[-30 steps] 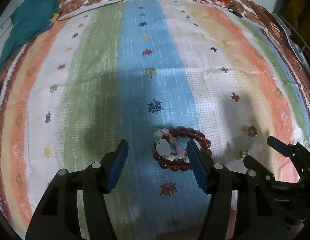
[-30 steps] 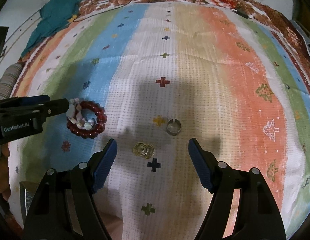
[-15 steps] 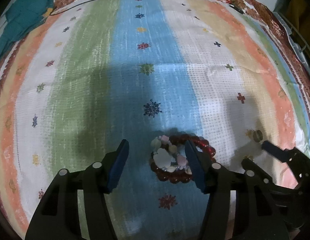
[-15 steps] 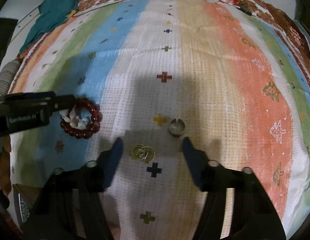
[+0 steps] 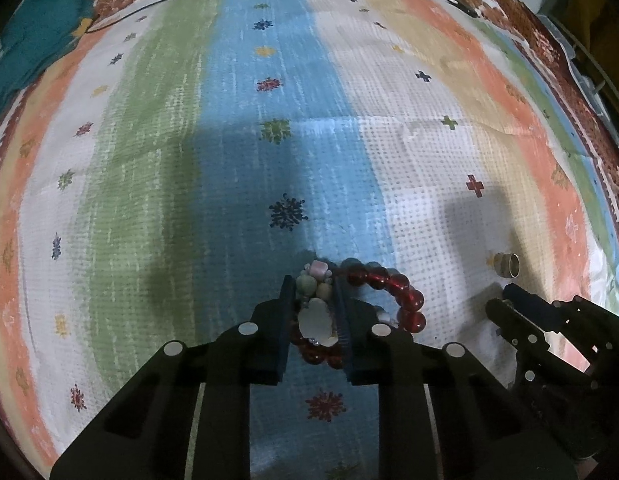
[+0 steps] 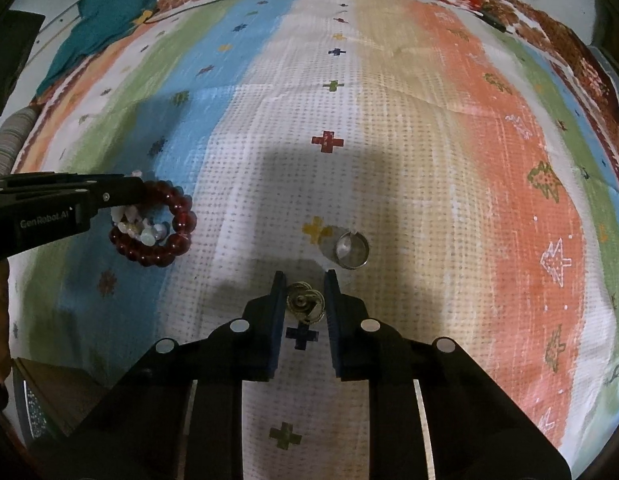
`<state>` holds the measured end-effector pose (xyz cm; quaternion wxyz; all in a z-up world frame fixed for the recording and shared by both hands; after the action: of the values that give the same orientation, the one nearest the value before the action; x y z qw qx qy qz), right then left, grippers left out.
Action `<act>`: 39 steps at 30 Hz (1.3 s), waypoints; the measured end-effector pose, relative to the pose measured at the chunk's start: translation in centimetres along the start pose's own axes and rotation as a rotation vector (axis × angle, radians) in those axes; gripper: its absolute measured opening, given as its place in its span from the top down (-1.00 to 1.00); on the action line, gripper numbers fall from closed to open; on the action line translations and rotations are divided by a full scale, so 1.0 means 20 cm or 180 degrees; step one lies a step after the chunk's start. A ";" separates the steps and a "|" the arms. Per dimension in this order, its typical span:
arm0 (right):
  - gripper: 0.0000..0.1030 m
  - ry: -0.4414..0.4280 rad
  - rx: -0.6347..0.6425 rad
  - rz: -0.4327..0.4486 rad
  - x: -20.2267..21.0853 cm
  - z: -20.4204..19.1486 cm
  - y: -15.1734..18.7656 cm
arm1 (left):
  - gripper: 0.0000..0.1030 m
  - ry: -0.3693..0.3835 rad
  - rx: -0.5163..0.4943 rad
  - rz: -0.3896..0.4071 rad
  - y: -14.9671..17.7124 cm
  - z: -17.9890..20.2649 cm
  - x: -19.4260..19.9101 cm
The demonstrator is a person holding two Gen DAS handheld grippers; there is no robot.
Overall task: Organize jewelry
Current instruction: 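Grasp the white-and-pink stone cluster with the left tool while the right tool grasps the gold ring, then lift both held items and carry them over the silver tin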
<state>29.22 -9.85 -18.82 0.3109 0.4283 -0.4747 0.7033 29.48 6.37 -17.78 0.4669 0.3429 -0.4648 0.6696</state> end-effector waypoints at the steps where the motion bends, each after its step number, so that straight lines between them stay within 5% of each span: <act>1: 0.65 -0.0016 -0.0008 -0.0002 0.00 0.00 0.00 | 0.64 -0.0021 -0.0007 0.0010 0.00 0.00 0.00; 39: 0.72 -0.0151 -0.0099 0.0495 0.40 -0.01 0.02 | 0.64 0.0075 -0.0251 0.0647 0.09 0.22 0.48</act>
<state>25.32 -9.62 -11.84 0.2507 0.4018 -0.5245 0.7076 24.65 4.96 -8.28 0.4152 0.2674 -0.5176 0.6987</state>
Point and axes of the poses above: each gripper's, at about its wrist camera, not at the fingertips, and x roughly against the way its jaws point, z to its right, y to its underside, the point moved 3 cm from there along -x, roughly the way its jaws point, and after that the axes turned 14 degrees about y, right-handed, at the moved point
